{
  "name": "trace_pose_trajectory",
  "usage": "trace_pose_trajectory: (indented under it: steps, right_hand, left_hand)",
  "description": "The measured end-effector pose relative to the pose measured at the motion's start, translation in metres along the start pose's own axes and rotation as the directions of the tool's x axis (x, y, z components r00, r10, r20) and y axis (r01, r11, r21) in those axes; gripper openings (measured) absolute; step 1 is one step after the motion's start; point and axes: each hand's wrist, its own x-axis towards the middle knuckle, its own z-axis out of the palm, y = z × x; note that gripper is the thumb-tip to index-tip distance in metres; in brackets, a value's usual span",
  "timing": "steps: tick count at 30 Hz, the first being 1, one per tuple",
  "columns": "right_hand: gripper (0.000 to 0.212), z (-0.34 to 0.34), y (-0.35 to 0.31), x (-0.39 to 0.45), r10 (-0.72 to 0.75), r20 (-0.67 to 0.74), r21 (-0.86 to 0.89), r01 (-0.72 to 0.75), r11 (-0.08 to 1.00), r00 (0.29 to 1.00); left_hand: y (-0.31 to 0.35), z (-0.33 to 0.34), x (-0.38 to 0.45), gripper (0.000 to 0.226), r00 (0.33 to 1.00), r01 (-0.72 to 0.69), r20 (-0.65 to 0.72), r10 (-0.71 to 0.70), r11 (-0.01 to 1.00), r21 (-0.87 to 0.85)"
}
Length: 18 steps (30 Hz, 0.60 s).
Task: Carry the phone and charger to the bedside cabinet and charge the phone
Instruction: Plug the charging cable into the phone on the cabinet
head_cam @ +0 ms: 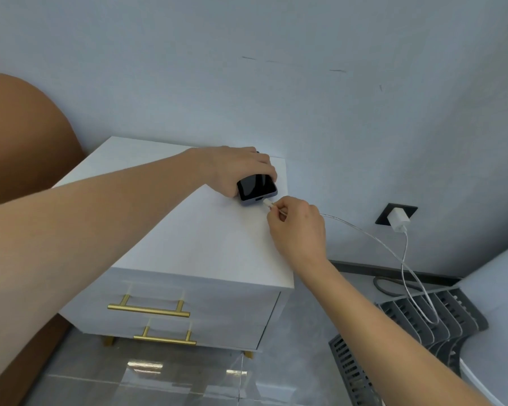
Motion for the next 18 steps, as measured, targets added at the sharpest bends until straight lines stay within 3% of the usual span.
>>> trace_pose_trajectory:
  steps: [13, 18]
  right_hand:
    - [0.02, 0.001, -0.002, 0.003, 0.014, -0.02, 0.028, -0.014, 1.0, 1.0]
    - [0.02, 0.001, 0.0, 0.004, 0.003, -0.024, 0.024, -0.003, 1.0, 1.0]
  left_hand:
    - [-0.001, -0.004, 0.006, 0.065, 0.999, 0.025, -0.018, -0.026, 0.998, -0.051]
    - [-0.005, 0.001, 0.012, 0.055, 0.993, 0.037, -0.112, -0.036, 0.999, 0.008]
